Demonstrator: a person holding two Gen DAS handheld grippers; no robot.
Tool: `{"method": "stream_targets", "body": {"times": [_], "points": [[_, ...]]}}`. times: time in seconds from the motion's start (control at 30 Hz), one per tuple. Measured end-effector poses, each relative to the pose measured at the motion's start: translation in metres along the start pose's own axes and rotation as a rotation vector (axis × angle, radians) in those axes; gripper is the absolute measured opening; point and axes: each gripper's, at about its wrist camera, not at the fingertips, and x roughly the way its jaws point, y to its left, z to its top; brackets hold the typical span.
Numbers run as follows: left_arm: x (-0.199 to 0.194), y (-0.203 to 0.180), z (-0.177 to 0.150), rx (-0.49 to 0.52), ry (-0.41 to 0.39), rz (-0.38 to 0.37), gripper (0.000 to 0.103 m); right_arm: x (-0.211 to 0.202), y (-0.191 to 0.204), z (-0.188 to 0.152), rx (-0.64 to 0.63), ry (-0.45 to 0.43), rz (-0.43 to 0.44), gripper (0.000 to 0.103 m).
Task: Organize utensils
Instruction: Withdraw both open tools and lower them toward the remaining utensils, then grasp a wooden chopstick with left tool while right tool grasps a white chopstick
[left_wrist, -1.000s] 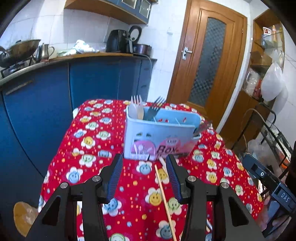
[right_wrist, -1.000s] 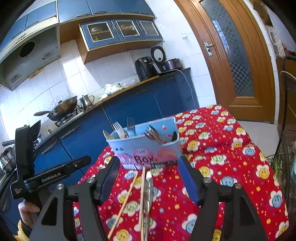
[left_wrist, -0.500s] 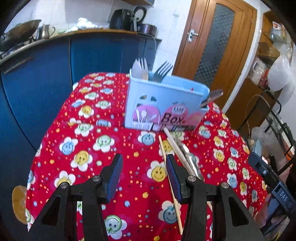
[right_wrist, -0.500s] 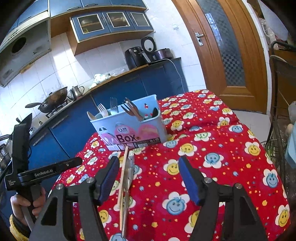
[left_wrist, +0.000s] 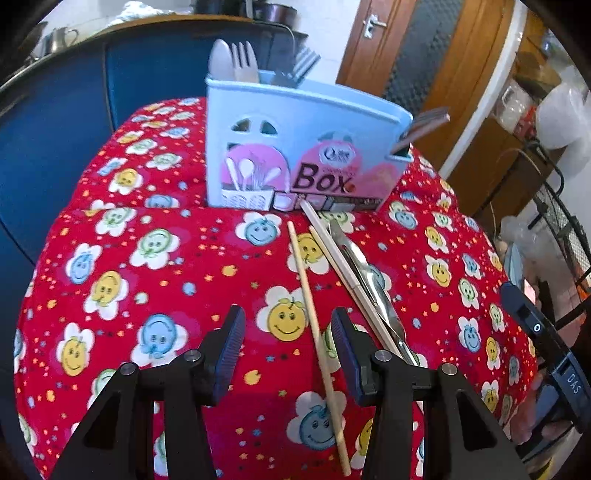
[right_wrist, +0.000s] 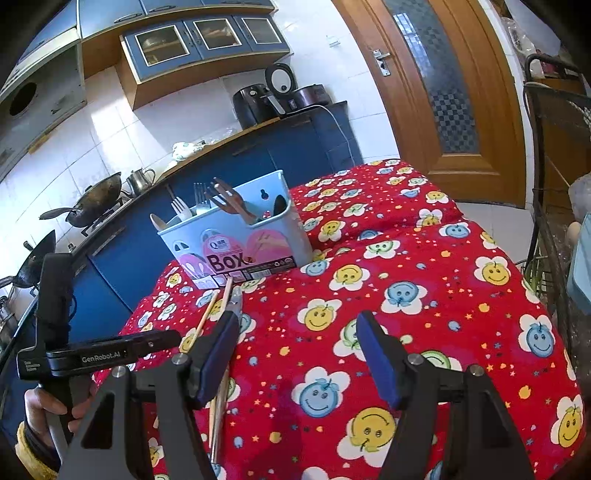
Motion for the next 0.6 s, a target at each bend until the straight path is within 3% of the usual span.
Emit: {"method": "stream_targets", "body": {"times": [0.1,0.43,0.5,0.6], "points": [[0.009,-0.003,0.002,0.007,0.028,-0.008,0.049,0.001,-0.004,-0.001,0.009,0.003,0.002,0.069],[0.028,0.0,0.016,-0.017,0.099,-0.021,0.021,0.002,-0.008,-0.001,0.018,0.01,0.003,0.069],[0.03,0.002,0.018,-0.022,0.105,-0.024,0.009,0.001,-0.008,-0.001,0.021,0.01,0.008,0.069],[0.031,0.006,0.019,-0.052,0.107,-0.051,0.007,0.001,-0.008,-0.001,0.018,0.012,0.006,0.069]]}}
